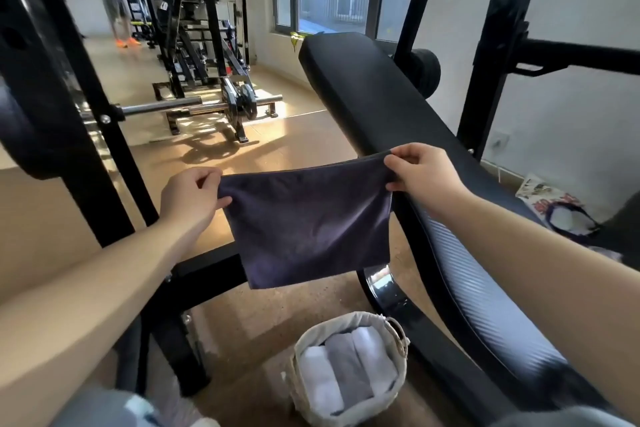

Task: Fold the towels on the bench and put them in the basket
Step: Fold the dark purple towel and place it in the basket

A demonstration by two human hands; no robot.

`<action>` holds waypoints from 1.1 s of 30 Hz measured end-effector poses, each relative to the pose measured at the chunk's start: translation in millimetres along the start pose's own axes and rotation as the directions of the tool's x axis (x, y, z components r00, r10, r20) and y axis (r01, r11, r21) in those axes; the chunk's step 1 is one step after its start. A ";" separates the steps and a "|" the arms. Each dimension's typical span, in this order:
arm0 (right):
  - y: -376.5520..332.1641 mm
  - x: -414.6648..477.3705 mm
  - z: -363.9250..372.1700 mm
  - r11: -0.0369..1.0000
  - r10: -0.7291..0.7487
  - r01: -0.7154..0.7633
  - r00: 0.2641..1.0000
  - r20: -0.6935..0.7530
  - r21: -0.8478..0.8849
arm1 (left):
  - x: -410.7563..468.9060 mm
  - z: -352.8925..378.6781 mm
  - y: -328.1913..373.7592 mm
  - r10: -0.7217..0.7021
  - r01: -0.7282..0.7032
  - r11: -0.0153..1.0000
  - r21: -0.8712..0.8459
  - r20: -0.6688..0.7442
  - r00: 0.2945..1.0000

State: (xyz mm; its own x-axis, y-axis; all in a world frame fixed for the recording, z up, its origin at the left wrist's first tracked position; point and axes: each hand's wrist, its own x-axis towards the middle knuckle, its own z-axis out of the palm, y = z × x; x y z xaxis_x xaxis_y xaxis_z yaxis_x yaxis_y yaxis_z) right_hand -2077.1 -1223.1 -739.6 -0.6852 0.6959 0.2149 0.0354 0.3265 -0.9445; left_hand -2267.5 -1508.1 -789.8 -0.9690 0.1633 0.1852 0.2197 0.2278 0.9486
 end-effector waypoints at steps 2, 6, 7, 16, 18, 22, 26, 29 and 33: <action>11.5 4.3 10.1 1.000 0.015 -0.016 0.999 0.030 0.021 | 0.6 1.2 -13.7 -0.028 0.029 0.997 0.067 -0.010 1.000; 38.7 15.4 34.0 0.997 0.080 -0.080 0.994 0.072 -0.006 | 1.0 -1.9 -34.2 -0.026 0.024 0.971 0.240 0.008 1.000; 45.6 18.5 40.7 0.995 0.100 -0.099 0.992 0.081 -0.010 | 1.3 -2.6 -39.6 -0.037 0.032 0.965 0.261 0.013 0.999; 77.4 25.9 81.2 0.977 0.209 -0.214 0.968 0.137 0.019 | 8.4 27.8 -72.2 -0.169 0.154 0.975 0.163 0.085 0.982; 90.7 25.5 82.2 0.973 0.227 -0.231 0.964 0.137 0.009 | 6.7 39.3 -77.7 -0.173 0.150 0.975 0.166 0.137 0.975; 114.4 20.6 83.5 0.953 0.300 -0.291 0.943 0.142 -0.083 | -4.0 62.6 -75.7 -0.160 0.114 0.979 0.171 0.287 0.944; 120.9 12.0 86.8 0.943 0.323 -0.305 0.935 0.146 -0.133 | -22.0 84.4 -64.1 -0.140 0.079 0.981 0.177 0.367 0.920; 116.2 0.2 87.6 0.953 0.276 -0.248 0.947 0.161 -0.174 | -32.9 96.7 -50.8 -0.170 0.144 0.985 0.095 0.386 0.907; 105.0 -18.7 87.4 0.967 0.205 -0.165 0.957 0.206 -0.195 | -54.4 108.6 -34.5 -0.201 0.237 0.971 -0.033 0.426 0.882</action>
State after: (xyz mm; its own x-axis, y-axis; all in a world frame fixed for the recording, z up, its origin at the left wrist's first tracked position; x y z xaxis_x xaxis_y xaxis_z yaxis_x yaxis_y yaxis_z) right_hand -2124.2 -1257.8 -864.5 -0.7983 0.6011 -0.0389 0.2892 0.3258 -0.9001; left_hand -2210.1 -1420.7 -860.5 -0.8510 0.5070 -0.1368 -0.0205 0.2281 0.9734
